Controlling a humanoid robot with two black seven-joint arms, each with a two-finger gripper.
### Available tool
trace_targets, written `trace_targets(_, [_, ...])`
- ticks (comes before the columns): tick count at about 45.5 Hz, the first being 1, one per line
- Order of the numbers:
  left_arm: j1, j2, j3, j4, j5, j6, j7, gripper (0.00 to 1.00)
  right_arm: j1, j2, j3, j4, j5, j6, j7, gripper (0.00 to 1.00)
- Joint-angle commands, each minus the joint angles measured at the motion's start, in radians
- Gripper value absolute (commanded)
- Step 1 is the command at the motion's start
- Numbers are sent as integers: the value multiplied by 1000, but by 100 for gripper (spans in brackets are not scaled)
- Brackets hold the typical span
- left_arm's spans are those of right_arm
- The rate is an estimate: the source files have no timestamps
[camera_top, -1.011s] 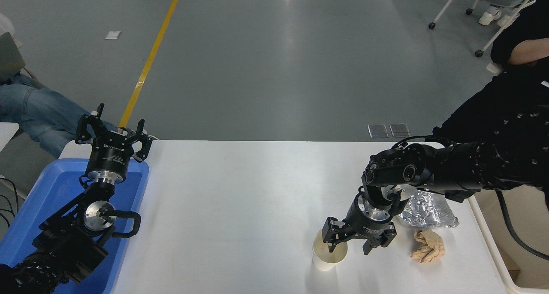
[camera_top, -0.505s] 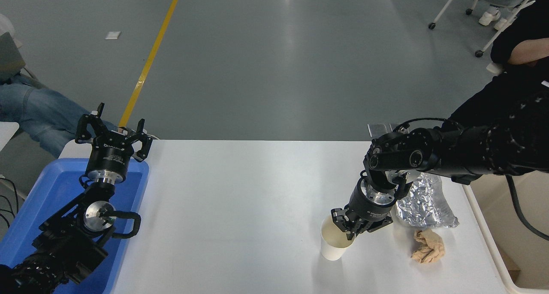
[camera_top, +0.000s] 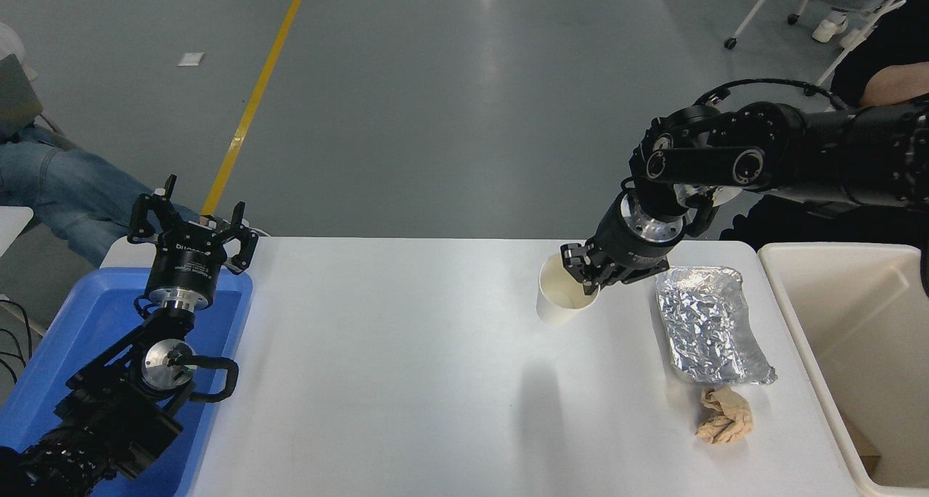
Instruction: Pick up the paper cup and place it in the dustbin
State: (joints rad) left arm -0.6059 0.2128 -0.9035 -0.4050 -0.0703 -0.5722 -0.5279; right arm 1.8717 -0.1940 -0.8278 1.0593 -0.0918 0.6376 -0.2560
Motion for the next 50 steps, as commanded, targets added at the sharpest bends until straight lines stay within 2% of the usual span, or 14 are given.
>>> trace_targets(1, [0,0,0,0,0,0,0,99,135,-70,1,1,0,13,0,0])
trace_targets(23, [0,-1,0,0,0,0,0,99,126,-154,-13,-59,-13,-10,-3,0])
trace_targets(36, [0,0,0,2,0,0,0,99,-86,-217,-53,-370,1,-119,-8,0])
trace_targets(50, [0,-1,0,0,0,0,0,99,-416,-311,58,-685,52,-298,-8,0])
